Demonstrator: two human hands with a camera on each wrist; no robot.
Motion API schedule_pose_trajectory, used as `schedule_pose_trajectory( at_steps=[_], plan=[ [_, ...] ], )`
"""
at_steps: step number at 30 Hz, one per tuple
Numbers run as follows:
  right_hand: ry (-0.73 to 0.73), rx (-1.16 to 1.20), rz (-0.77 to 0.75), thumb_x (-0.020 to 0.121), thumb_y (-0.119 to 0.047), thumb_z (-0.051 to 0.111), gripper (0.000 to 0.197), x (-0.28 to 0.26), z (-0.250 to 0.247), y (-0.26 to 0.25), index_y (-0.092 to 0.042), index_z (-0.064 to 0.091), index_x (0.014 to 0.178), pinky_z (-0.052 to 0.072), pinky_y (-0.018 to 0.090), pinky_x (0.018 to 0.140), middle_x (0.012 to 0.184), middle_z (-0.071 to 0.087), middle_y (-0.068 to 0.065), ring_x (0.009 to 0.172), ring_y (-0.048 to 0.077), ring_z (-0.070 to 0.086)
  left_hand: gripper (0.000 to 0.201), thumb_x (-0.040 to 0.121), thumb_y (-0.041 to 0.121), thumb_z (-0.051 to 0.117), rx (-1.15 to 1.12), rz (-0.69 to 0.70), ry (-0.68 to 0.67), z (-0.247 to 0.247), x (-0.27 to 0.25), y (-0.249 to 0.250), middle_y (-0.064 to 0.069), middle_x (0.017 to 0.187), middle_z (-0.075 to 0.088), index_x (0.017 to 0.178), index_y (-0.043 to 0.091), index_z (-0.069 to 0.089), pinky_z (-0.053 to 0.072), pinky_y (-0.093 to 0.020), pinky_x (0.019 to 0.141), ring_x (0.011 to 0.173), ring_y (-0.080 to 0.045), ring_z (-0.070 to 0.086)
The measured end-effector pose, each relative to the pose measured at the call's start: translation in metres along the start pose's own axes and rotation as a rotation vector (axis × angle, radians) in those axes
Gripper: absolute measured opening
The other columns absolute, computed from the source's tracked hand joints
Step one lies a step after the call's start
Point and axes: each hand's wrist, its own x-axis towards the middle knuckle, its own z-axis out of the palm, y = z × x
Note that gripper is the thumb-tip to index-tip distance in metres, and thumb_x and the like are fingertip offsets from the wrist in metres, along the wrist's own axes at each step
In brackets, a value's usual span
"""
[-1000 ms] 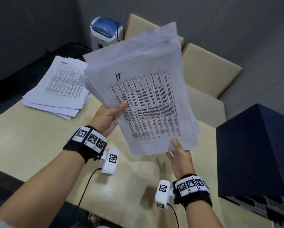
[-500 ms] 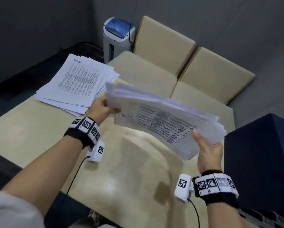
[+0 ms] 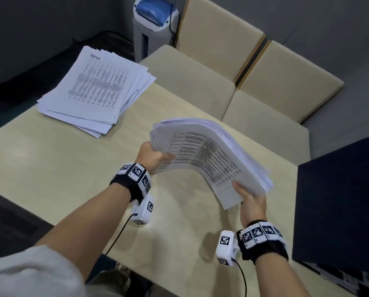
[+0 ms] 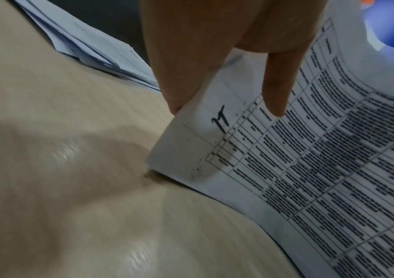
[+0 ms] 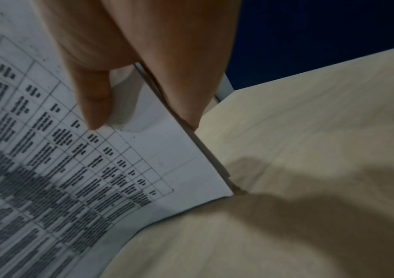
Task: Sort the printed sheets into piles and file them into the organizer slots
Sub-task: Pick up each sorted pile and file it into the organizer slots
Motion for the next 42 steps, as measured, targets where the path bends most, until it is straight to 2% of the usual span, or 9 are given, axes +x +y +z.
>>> schedule_pose_trajectory(
  at_steps=[4,8,15,18,22,28,32,37,42],
  plan=[
    [0.059,0.035,0.027,0.076,0.000,0.077,0.030,0.003,-0.010,0.001,-0.010,0.068,0.104,0.059,0.036,0.075,0.106,0.073,0.012,0.095,0.025,0.069,0.036,0.060,-0.013,0.077,0.014,0.072,0.009,-0.002,0.000,0.012,-0.007,0.091,0.072,0.088,0.008,0.069,0.057,-0.034,0.067,0.078,-0.020,0.069],
    [0.115,0.115,0.014,0.081,0.010,0.066,0.032,0.005,0.004,-0.010,-0.002,0.064,0.110,0.052,0.015,0.052,0.091,0.070,0.005,0.064,0.005,0.070,0.031,0.052,-0.003,0.071,0.065,0.099,-0.003,0.016,0.001,0.021,-0.013,0.082,0.069,0.082,-0.011,0.068,0.054,-0.044,0.069,0.071,-0.023,0.064],
    [0.117,0.032,-0.103,0.077,0.008,0.073,0.034,0.006,-0.012,-0.008,-0.004,0.070,0.109,0.053,0.013,0.072,0.102,0.073,0.006,0.086,0.004,0.070,0.040,0.055,-0.004,0.069,-0.002,0.263,-0.016,0.000,-0.003,0.046,-0.006,0.086,0.071,0.091,0.014,0.068,0.057,-0.028,0.064,0.080,-0.021,0.066],
    [0.085,-0.003,-0.077,0.076,0.009,0.072,0.033,0.001,-0.009,-0.008,-0.006,0.071,0.105,0.052,0.015,0.070,0.087,0.076,-0.006,0.080,0.003,0.070,0.042,0.063,0.032,0.086,0.029,0.365,-0.066,-0.002,-0.005,0.057,-0.009,0.101,0.071,0.099,0.023,0.068,0.058,-0.031,0.076,0.092,-0.020,0.068],
    [0.059,0.023,-0.074,0.079,0.012,0.070,0.033,-0.003,-0.005,-0.014,-0.005,0.068,0.107,0.051,0.009,0.063,0.077,0.075,-0.014,0.075,-0.003,0.069,0.036,0.074,0.058,0.073,0.076,0.366,0.111,0.014,0.001,0.069,0.010,0.075,0.063,0.077,0.023,0.062,0.048,-0.023,0.069,0.070,-0.008,0.059],
    [-0.029,-0.055,-0.082,0.074,-0.001,0.080,0.046,0.004,-0.011,-0.012,-0.005,0.068,0.118,0.052,0.014,0.073,0.107,0.075,0.006,0.100,0.014,0.070,0.035,0.078,0.059,0.069,0.085,0.280,0.127,0.021,0.016,0.071,0.003,0.094,0.070,0.086,0.026,0.065,0.050,-0.031,0.077,0.087,-0.013,0.064],
    [-0.060,0.006,-0.077,0.074,-0.005,0.080,0.051,-0.001,-0.004,-0.022,-0.007,0.065,0.123,0.054,0.017,0.073,0.111,0.074,0.006,0.102,0.016,0.070,0.028,0.080,0.049,0.070,0.075,0.234,0.073,0.024,0.018,0.074,0.002,0.075,0.072,0.075,0.021,0.069,0.050,-0.028,0.066,0.067,-0.012,0.066],
    [0.097,0.143,-0.205,0.076,-0.036,0.077,0.057,-0.010,-0.001,-0.047,-0.021,0.059,0.128,0.053,0.016,0.074,0.112,0.069,-0.003,0.096,0.006,0.068,0.030,0.080,0.051,0.070,0.022,0.234,0.058,0.022,0.021,0.072,-0.001,0.090,0.073,0.092,0.023,0.071,0.054,-0.030,0.070,0.078,-0.013,0.068],
    [0.250,0.200,-0.183,0.085,-0.061,0.061,0.048,-0.005,0.016,-0.068,-0.023,0.062,0.114,0.053,0.030,0.081,0.118,0.063,0.005,0.100,0.018,0.063,0.029,0.084,0.039,0.070,-0.056,0.251,-0.002,0.022,0.017,0.073,0.004,0.085,0.071,0.097,0.014,0.072,0.049,-0.021,0.066,0.072,-0.005,0.065]
  ],
)
